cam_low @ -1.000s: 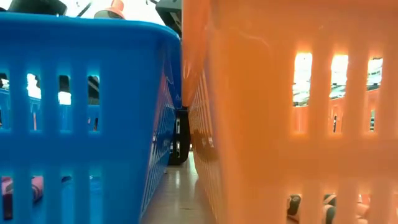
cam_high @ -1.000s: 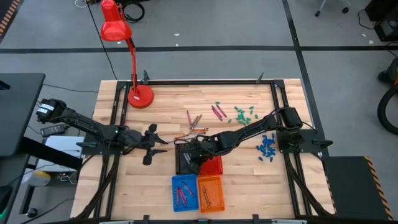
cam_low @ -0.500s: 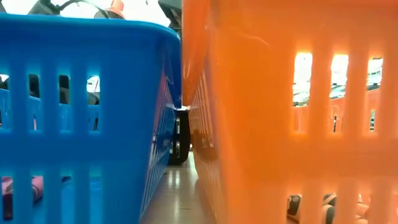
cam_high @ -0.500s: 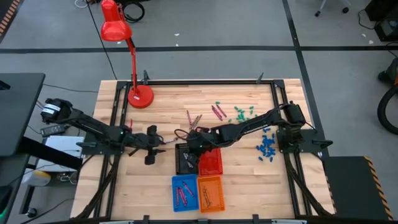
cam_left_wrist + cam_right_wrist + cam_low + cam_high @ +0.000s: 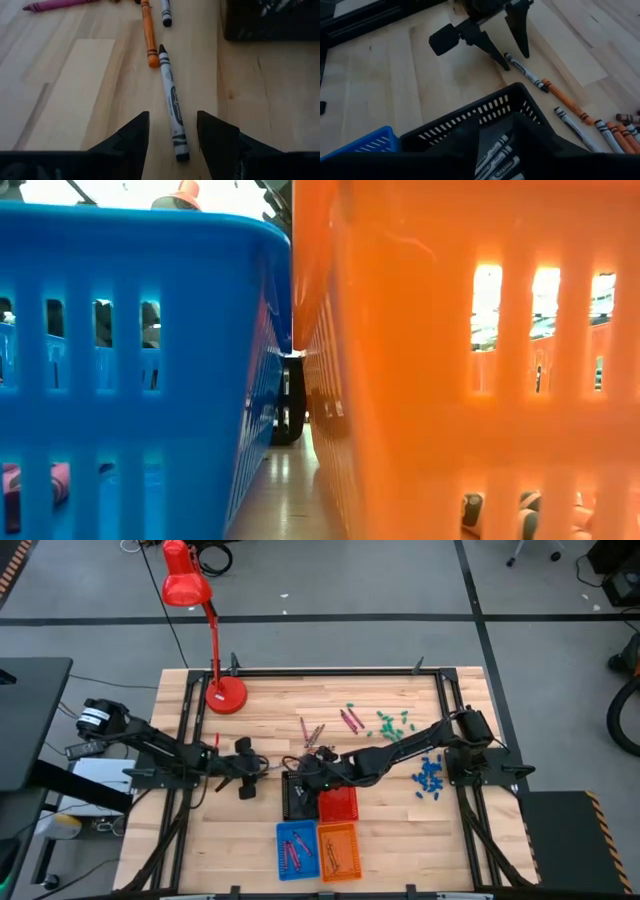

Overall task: Sort crayons
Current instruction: Put the black crayon into the black basket

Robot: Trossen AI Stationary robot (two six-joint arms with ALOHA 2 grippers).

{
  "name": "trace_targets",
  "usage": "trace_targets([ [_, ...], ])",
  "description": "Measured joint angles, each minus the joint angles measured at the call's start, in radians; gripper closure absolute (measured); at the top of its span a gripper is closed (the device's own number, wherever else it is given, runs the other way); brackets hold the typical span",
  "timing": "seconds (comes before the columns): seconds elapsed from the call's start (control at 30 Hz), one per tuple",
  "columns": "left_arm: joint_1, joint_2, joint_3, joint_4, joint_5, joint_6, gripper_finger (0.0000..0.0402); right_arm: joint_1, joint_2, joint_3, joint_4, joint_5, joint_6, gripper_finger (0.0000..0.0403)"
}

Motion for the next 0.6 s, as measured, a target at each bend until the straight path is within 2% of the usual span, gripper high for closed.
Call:
trace_targets([
  [0.13, 0.048, 0.024, 0.002, 0.008, 0.068, -0.055, 0.0245, 0.014, 0.0, 0.0, -0.001, 0.011, 0.0, 0.028],
  [0.27, 0.076, 0.025, 0.002, 0.006, 0.115, -0.083, 0.0282, 0.025, 0.0, 0.0, -0.001, 0.028, 0.0, 0.028],
  [0.5, 0.078, 0.026, 0.003, 0.001, 0.124, -0.087, 0.0368, 0.046, 0.0, 0.0, -0.001, 0.067, 0.0, 0.028],
  [0.6, 0.077, 0.026, 0.002, 0.0, 0.123, -0.084, 0.0381, 0.049, 0.0, 0.0, -0.001, 0.067, 0.002, 0.028],
])
